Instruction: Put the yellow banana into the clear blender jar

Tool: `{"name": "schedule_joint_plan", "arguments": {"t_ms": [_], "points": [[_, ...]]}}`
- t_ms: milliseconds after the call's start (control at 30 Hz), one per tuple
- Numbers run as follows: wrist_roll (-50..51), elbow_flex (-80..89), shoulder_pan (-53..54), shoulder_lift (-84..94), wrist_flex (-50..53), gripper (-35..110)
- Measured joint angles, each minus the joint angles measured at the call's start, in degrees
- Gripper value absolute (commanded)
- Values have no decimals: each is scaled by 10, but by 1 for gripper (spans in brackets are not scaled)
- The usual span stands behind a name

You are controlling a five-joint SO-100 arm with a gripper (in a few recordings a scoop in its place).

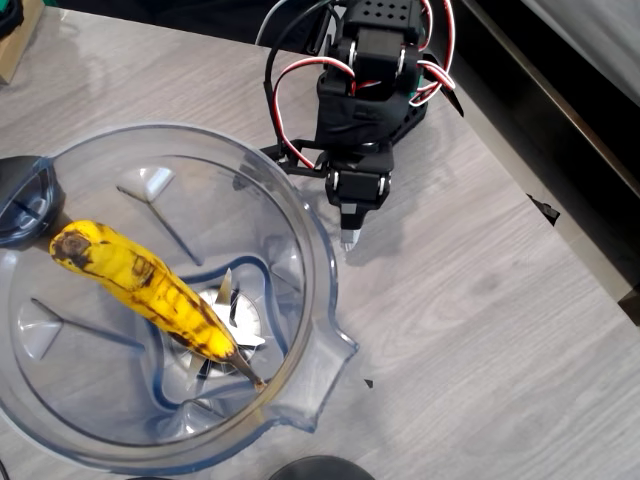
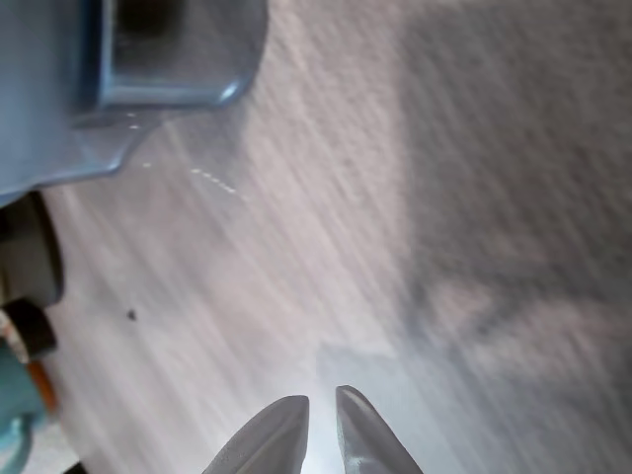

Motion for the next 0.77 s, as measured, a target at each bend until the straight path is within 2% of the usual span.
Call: {"name": "schedule_joint_plan", "arguments": {"t_ms": [167,767], "points": [[-2,0,7,0,43,0],[-1,0,19,0,46,0]]}}
